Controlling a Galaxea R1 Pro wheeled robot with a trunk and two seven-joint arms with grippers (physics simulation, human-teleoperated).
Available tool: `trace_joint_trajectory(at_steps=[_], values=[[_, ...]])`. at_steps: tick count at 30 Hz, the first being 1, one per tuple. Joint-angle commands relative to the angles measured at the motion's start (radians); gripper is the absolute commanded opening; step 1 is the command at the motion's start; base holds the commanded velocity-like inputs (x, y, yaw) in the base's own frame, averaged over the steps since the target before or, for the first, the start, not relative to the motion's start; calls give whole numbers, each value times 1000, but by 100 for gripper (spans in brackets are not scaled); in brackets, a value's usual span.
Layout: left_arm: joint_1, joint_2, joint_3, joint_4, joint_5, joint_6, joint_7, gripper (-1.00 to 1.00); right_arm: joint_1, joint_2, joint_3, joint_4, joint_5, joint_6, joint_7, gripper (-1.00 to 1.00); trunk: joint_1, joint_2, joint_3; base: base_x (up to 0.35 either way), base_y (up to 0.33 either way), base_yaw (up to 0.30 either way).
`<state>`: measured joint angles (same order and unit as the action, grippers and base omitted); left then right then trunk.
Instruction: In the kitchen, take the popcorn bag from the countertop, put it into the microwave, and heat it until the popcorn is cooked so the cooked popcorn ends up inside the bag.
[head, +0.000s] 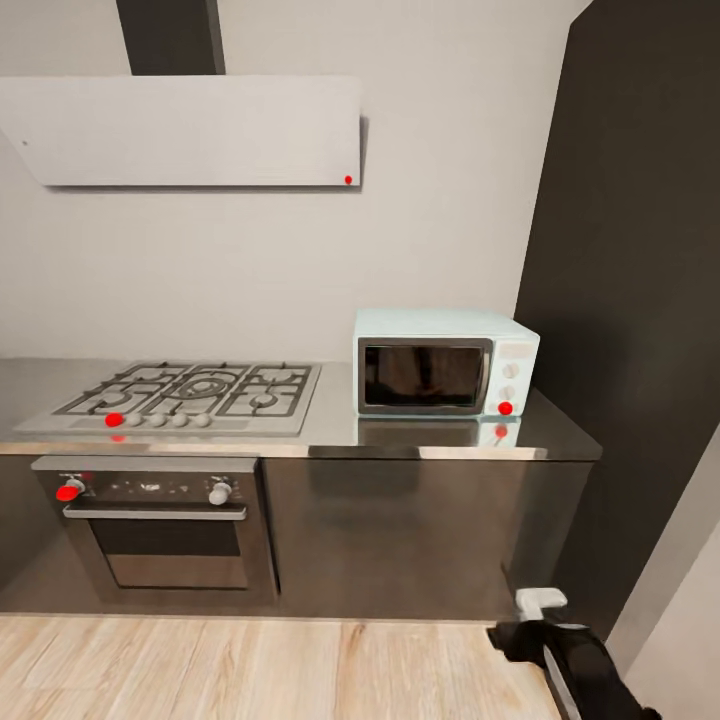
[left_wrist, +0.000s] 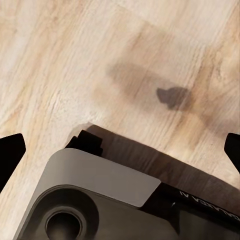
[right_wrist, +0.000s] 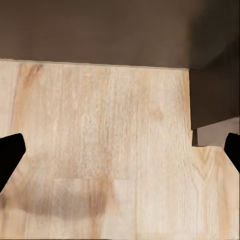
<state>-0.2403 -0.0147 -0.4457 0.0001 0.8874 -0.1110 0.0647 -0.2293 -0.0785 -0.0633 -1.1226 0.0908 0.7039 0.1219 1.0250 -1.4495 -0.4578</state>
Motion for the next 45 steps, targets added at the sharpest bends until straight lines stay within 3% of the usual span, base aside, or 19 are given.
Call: trace_joint_trajectory(at_steps=[1, 4, 5, 6, 7, 12, 13, 15, 16, 19, 23, 26, 29, 32, 36, 45], values=[[-1, 0, -8, -1, 5, -3, 4, 100, -1, 5, -1, -167, 9, 121, 12, 100, 0, -1, -1, 0, 0, 0], [-1, -1, -8, -1, 5, -3, 4, 100, -85, 12, -1, -268, -13, 286, 12, 100, 0, -1, -1, 0, 0, 0], [-1, 0, -8, -1, 5, -3, 4, 100, -189, 14, -1, -289, -47, 343, 12, 100, 0, -1, -1, 0, 0, 0], [-1, 0, -8, -1, 5, -3, 4, 100, -240, 15, -1, -296, -64, 343, 11, 100, 0, -1, -1, 0, 0, 0], [-1, 0, -8, -1, 5, -3, 4, 100, -331, 15, -2, -306, -85, 343, 9, 100, 0, -1, -1, 0, 0, 0], [-1, 1, -8, -2, 5, -4, 4, 100, -536, 12, -6, -313, -98, 343, 8, 100, 0, -1, -1, 0, 0, 0], [-1, 1, -8, -2, 5, -4, 4, 100, -639, 12, -15, -314, -99, 343, 8, 100, 0, -1, -1, 0, 0, 0], [-1, 1, -7, -2, 5, -4, 4, 100, -739, 13, -22, -314, -101, 343, 10, 100, 0, -1, -1, 0, 0, 0], [-1, 1, -8, -2, 5, -4, 4, 100, -754, 14, -24, -314, -101, 343, 10, 100, 0, -1, -1, 0, 0, 0], [-1, 1, -8, -2, 5, -4, 4, 100, -779, 21, -38, -304, -103, 343, 10, 100, 0, -1, -1, 0, 0, 0], [-1, 1, -7, -2, 5, -5, 4, 100, -785, 40, -46, -194, -100, 299, 10, 100, 0, -1, -1, 0, 0, 0], [-1, 1, -7, -2, 5, -6, 4, 100, -773, 41, -47, -87, -95, 91, 13, 100, 0, -1, -1, 0, 0, 0], [-1, 1, -7, -2, 5, -6, 3, 100, -704, 39, -47, 41, -91, -148, 14, 100, 0, -1, -1, 0, 0, 0], [-1, 1, -8, -3, 4, -7, 3, 100, -675, 25, -47, 136, -92, -275, 15, 100, 0, -1, -1, 0, 0, 0], [-1, 3, -7, -2, 5, -9, 4, 100, -644, -37, -47, 228, -88, -346, 14, 100, 0, -1, -1, 0, 0, 0], [-1, 4, -7, -2, 5, -10, 4, 100, -634, -47, -47, 335, -93, -395, 12, 100, 0, -1, -1, 0, 0, 0]])
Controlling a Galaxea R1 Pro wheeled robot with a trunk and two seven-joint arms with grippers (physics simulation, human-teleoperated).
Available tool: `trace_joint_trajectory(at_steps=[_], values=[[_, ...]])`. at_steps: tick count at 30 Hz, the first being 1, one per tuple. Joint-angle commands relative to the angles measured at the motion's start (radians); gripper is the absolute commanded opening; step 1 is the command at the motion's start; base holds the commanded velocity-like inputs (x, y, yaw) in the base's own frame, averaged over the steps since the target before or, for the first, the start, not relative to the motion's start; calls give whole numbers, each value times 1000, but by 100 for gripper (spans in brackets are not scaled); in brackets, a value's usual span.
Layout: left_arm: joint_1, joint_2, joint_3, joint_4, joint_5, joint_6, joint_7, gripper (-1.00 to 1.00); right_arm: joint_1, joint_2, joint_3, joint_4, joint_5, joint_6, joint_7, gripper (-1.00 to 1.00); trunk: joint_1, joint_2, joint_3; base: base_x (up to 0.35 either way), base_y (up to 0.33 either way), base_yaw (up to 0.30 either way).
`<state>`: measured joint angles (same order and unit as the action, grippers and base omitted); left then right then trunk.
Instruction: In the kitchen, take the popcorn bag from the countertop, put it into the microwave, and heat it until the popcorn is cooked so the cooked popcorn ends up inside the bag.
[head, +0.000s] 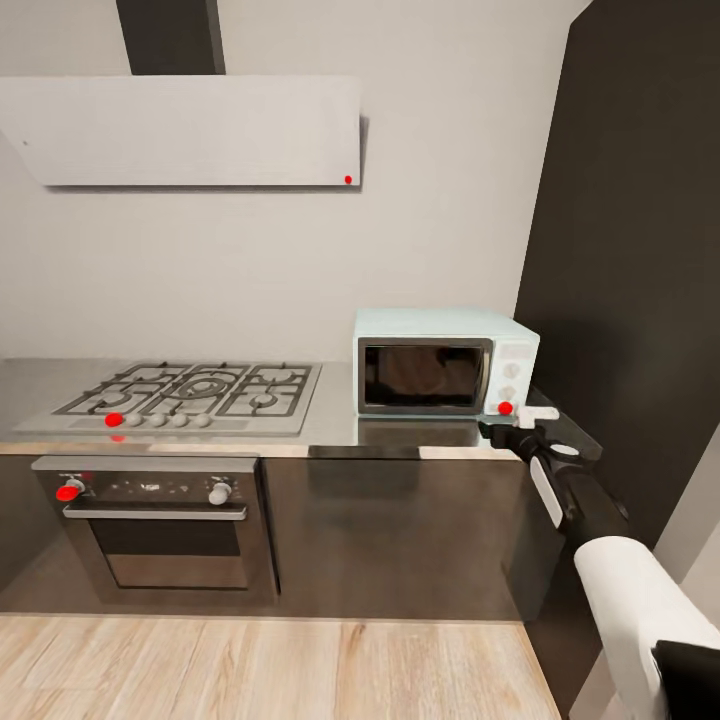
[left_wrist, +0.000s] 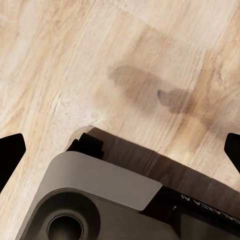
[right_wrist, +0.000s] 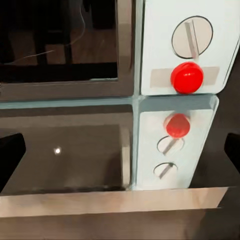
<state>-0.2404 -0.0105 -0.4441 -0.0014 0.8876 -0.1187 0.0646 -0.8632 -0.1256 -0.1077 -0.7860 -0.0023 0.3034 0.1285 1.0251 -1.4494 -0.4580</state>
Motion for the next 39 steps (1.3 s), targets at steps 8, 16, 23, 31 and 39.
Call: trace_joint_trajectory(at_steps=[8, 16, 23, 31, 39], values=[[0, 0, -8, 0, 5, -2, 4, 100, 0, -7, -10, 31, 1, -22, 7, 100, 0, -1, -1, 0, 0, 0], [0, -1, -7, -2, 5, 4, 3, 100, 0, -59, -12, 30, 1, -23, -5, 100, 0, -1, -1, 90, -50, 0], [0, -2, -7, -2, 5, 4, 4, 100, 0, -56, -10, 31, 4, -23, 0, -100, 0, -1, -1, 275, -151, 0], [0, -2, -7, -2, 5, 1, 4, 100, 0, -56, -10, 33, -1, -23, 6, -100, 0, -1, -1, 140, -66, 0], [0, -2, -7, -2, 6, 0, 4, 100, 0, -54, -10, 43, -1, -23, 4, -100, 0, -1, -1, 2, -1, 0]])
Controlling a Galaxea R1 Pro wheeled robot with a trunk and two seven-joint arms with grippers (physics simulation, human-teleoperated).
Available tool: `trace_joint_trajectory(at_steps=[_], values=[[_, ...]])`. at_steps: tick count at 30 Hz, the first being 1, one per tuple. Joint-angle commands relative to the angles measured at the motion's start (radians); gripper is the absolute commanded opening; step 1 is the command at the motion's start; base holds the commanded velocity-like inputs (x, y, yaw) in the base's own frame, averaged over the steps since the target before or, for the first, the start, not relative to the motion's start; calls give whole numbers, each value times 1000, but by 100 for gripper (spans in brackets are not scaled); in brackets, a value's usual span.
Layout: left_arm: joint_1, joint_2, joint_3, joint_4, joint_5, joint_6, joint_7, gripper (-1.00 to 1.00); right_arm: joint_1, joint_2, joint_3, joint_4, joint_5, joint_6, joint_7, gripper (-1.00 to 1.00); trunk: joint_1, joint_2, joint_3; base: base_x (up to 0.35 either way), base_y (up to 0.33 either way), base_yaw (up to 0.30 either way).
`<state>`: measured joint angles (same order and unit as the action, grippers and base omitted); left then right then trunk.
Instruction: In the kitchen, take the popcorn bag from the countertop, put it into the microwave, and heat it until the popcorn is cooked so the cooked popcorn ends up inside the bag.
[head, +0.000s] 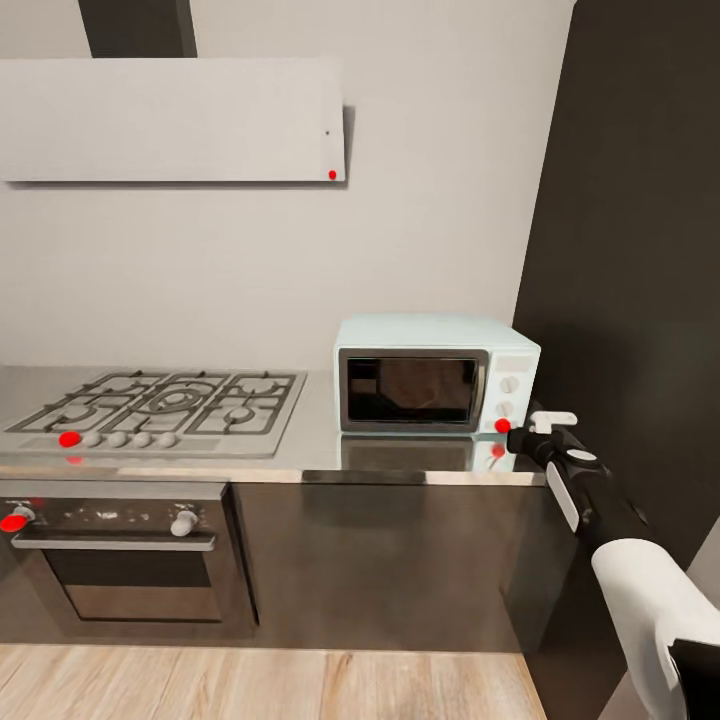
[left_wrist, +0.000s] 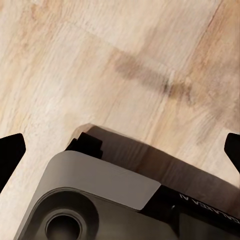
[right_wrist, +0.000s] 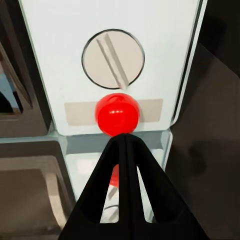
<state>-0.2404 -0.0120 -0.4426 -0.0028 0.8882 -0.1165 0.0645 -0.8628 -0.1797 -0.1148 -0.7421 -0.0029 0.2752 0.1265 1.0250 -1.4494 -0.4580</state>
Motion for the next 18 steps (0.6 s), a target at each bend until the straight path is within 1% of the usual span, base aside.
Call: trace_joint_trajectory(at_steps=[1, 8, 15, 18], values=[[0, 0, -8, 0, 6, -3, 5, 100, -1, 0, -3, 4, 0, 6, 4, -100, 0, -1, -1, 0, 0, 0], [0, 0, -8, 0, 5, -3, 5, 100, -1, 1, -2, 13, 1, 5, -1, -100, 0, -1, -1, 30, 0, 0], [0, 0, -8, 0, 5, -3, 5, 100, -1, 2, -2, 32, 1, 4, -2, -100, 0, -1, -1, 82, 0, 0], [0, 0, -8, 0, 5, -3, 5, 100, -1, 4, -2, 34, 1, 4, -2, -100, 0, -1, -1, 181, 0, 0]])
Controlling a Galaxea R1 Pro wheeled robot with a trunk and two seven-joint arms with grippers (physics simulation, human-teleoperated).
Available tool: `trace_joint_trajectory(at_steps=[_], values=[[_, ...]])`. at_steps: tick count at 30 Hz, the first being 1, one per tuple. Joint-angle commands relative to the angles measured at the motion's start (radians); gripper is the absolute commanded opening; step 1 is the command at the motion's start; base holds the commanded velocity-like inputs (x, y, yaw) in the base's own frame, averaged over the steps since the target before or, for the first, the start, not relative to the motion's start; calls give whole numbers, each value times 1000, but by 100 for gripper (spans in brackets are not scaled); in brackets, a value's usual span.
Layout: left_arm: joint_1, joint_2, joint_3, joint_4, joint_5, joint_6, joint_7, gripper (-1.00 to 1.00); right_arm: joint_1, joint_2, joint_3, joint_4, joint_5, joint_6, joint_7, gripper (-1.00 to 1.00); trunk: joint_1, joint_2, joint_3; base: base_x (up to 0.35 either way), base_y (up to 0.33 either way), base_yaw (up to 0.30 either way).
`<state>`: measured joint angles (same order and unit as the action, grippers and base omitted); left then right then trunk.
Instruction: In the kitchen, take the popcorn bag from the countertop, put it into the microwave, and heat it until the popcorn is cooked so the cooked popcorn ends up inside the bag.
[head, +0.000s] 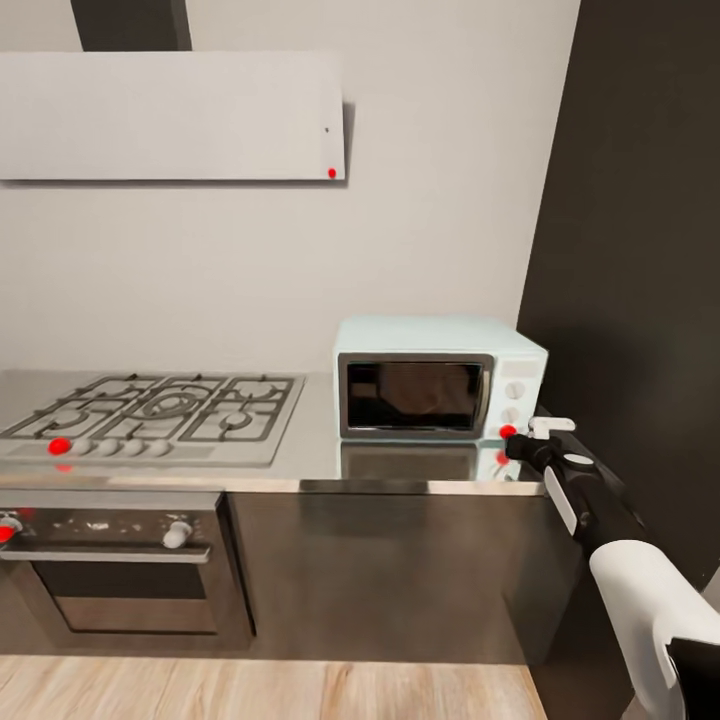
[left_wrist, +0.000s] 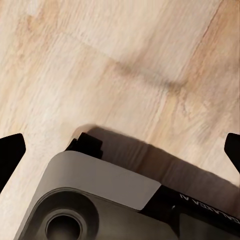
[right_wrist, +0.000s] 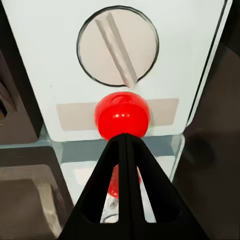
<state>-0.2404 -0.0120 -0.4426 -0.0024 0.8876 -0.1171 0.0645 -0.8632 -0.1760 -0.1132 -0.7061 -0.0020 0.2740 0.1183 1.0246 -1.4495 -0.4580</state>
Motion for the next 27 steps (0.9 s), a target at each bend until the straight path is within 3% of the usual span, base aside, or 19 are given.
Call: trace_joint_trajectory(at_steps=[1, 8, 15, 27], values=[[0, 0, -8, 0, 5, -2, 5, 100, 0, 1, -3, -1, 0, 6, 6, -100, 0, 0, -1, 274, 0, 0], [0, 0, -8, 0, 5, -3, 4, 100, 0, 0, -3, 14, 1, 5, 5, -100, 0, 0, -1, 296, 0, 0], [0, 0, -8, 0, 5, -3, 3, 100, 0, -6, -3, 48, 0, -36, 6, -100, 0, 0, -1, 18, 0, 0], [0, -3, -9, 1, 5, -5, 4, 100, 0, -10, -5, 34, 8, -30, 26, -100, 0, 0, -1, -315, 0, 0]])
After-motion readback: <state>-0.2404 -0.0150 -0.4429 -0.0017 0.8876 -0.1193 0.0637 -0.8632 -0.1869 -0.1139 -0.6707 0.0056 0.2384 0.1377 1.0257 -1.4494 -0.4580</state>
